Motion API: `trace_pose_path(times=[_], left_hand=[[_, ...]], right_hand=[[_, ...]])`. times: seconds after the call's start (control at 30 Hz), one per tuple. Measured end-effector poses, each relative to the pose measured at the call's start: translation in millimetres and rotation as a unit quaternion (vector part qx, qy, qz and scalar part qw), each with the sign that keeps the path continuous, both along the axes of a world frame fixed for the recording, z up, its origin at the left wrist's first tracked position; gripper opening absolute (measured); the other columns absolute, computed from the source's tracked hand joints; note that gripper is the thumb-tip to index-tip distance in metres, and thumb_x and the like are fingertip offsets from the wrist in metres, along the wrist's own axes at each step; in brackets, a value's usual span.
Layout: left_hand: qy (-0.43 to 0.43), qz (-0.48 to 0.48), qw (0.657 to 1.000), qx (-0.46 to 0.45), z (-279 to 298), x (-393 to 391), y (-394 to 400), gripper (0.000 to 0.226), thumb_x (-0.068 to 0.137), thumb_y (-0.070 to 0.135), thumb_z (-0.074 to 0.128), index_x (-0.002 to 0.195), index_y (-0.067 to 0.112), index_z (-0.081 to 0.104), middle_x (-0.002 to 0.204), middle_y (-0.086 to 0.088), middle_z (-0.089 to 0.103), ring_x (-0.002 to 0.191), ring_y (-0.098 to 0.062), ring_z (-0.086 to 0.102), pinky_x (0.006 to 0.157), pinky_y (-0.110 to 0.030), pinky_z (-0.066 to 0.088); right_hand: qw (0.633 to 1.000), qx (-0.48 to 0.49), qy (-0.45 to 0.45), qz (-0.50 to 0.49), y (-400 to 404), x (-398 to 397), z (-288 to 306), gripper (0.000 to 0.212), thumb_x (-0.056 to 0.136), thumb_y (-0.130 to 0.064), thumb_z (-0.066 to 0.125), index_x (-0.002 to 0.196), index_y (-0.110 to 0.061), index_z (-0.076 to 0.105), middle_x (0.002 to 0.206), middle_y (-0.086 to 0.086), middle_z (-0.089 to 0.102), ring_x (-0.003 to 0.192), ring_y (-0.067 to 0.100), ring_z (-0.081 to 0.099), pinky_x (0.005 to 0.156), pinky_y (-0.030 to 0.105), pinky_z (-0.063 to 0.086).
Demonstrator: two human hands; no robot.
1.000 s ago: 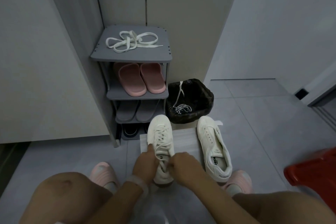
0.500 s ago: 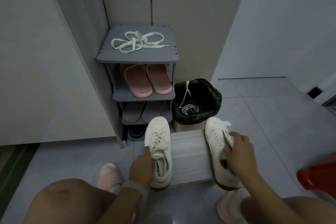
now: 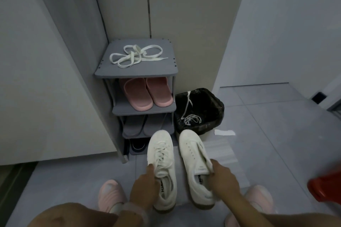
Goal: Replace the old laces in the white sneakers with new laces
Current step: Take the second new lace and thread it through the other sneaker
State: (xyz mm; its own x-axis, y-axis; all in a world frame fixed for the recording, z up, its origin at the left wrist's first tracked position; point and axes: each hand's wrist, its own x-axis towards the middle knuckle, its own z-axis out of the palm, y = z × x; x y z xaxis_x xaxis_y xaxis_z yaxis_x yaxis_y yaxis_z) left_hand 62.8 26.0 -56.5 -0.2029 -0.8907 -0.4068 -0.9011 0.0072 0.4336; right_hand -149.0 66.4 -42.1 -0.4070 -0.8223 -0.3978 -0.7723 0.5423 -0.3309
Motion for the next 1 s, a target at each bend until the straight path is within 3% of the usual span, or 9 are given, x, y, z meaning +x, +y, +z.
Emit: trace_pose_path(times=[0.23,0.3,0.4,0.47,0.63,0.73,0.83,0.93,1.0], left_hand=[[-0.012,-0.099,0.994,-0.038,53.5,-1.0,-21.5,0.056,0.096,0.028,0.033,0.147,0.023,0.011,0.149,-0.005,0.026,0.129,-0.020,0.039,0.102,-0.029,0.037],[0.028,-0.106,0.991,-0.076,82.0,4.7,-39.5,0.051,0.098,0.031,0.033,0.146,0.025,0.016,0.145,0.000,0.033,0.129,-0.016,0.038,0.102,-0.026,0.034],[0.116,-0.111,0.983,-0.089,111.9,12.9,-68.9,0.043,0.097,0.031,0.037,0.140,0.026,0.033,0.133,0.002,0.049,0.119,-0.015,0.048,0.096,-0.026,0.040],[0.222,-0.083,0.970,-0.060,114.1,15.3,-83.8,0.036,0.098,0.026,0.040,0.134,0.025,0.042,0.130,0.005,0.052,0.115,-0.012,0.052,0.096,-0.026,0.043],[0.362,0.045,0.931,-0.019,106.1,12.7,-105.9,0.029,0.096,0.012,0.041,0.121,0.018,0.055,0.123,0.004,0.058,0.111,-0.009,0.054,0.098,-0.025,0.044],[0.474,0.119,0.873,0.014,112.1,15.7,-114.8,0.025,0.098,0.012,0.038,0.103,0.021,0.061,0.111,-0.001,0.064,0.096,-0.011,0.063,0.088,-0.028,0.053],[0.548,0.214,0.808,0.028,118.8,16.7,-125.1,0.027,0.099,0.013,0.034,0.093,0.015,0.060,0.094,-0.006,0.066,0.081,-0.016,0.064,0.074,-0.024,0.052],[0.642,0.259,0.716,0.093,120.8,15.4,-133.1,0.032,0.101,0.024,0.028,0.103,0.007,0.055,0.090,-0.013,0.064,0.081,-0.023,0.062,0.074,-0.030,0.050],[0.723,0.263,0.623,0.140,122.9,9.8,-131.9,0.037,0.096,0.037,0.033,0.100,0.010,0.059,0.094,-0.014,0.066,0.088,-0.026,0.062,0.077,-0.035,0.052]], right_hand=[[0.996,0.051,0.031,0.059,-15.1,31.5,17.1,0.056,0.095,-0.025,0.036,0.146,-0.025,0.013,0.131,0.007,0.041,0.119,0.026,0.043,0.094,0.034,0.039],[0.992,-0.081,0.041,0.087,-51.6,41.4,49.2,0.053,0.091,-0.015,0.042,0.142,-0.020,0.029,0.133,0.008,0.042,0.120,0.028,0.042,0.094,0.034,0.039],[0.927,-0.350,-0.036,0.133,-128.5,77.2,118.2,0.039,0.085,-0.002,0.049,0.123,-0.008,0.056,0.120,0.016,0.054,0.108,0.032,0.051,0.089,0.035,0.040],[0.893,-0.413,-0.049,0.172,-180.4,109.1,154.8,0.038,0.084,-0.003,0.051,0.122,-0.007,0.057,0.121,0.018,0.053,0.111,0.033,0.048,0.093,0.038,0.039],[0.917,-0.306,0.051,0.251,-279.8,157.4,180.8,0.054,0.091,-0.028,0.049,0.142,-0.027,0.033,0.145,0.016,0.028,0.132,0.036,0.028,0.106,0.045,0.027],[0.944,-0.215,0.087,0.236,-306.7,155.0,172.1,0.050,0.094,-0.036,0.044,0.142,-0.030,0.031,0.151,0.019,0.016,0.133,0.039,0.026,0.107,0.047,0.026],[0.932,-0.234,0.135,0.240,-308.1,146.0,169.0,0.034,0.096,-0.025,0.044,0.127,-0.011,0.049,0.134,0.022,0.041,0.120,0.038,0.042,0.096,0.041,0.037],[0.896,-0.323,0.014,0.303,-271.1,141.8,170.2,0.019,0.091,-0.008,0.047,0.105,0.001,0.057,0.109,0.023,0.057,0.102,0.036,0.054,0.078,0.036,0.040],[0.858,-0.383,-0.058,0.337,-221.8,140.2,169.4,0.013,0.090,-0.007,0.050,0.096,-0.001,0.059,0.099,0.017,0.060,0.092,0.029,0.055,0.074,0.033,0.037]])
